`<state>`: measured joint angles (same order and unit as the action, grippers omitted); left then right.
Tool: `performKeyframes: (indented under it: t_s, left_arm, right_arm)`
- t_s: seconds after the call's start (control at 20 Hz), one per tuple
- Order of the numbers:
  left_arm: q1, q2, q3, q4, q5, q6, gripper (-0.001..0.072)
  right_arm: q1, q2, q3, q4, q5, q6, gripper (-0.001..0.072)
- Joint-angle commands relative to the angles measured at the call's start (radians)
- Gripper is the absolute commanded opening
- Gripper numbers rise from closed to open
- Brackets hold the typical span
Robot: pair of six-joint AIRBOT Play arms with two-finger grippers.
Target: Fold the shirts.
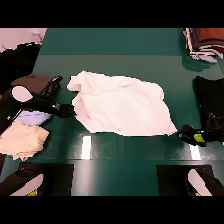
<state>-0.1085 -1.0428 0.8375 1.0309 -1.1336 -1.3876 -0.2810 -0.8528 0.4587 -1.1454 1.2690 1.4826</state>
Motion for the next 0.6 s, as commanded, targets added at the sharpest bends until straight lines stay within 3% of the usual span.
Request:
performKeyframes:
  t_s: [0.0, 0.55]
  left_arm:
    - [0.000, 0.001, 0.006, 0.000, 0.000, 0.000, 0.0028]
    - [0.000, 0.001, 0.006, 0.000, -0.005, 0.000, 0.0028]
  right_arm:
    - [0.037, 0.000, -0.020, 0.029, -0.104, -0.010, 0.0320]
    - [0.125, -0.087, -0.019, 0.029, -0.205, 0.019, 0.0286]
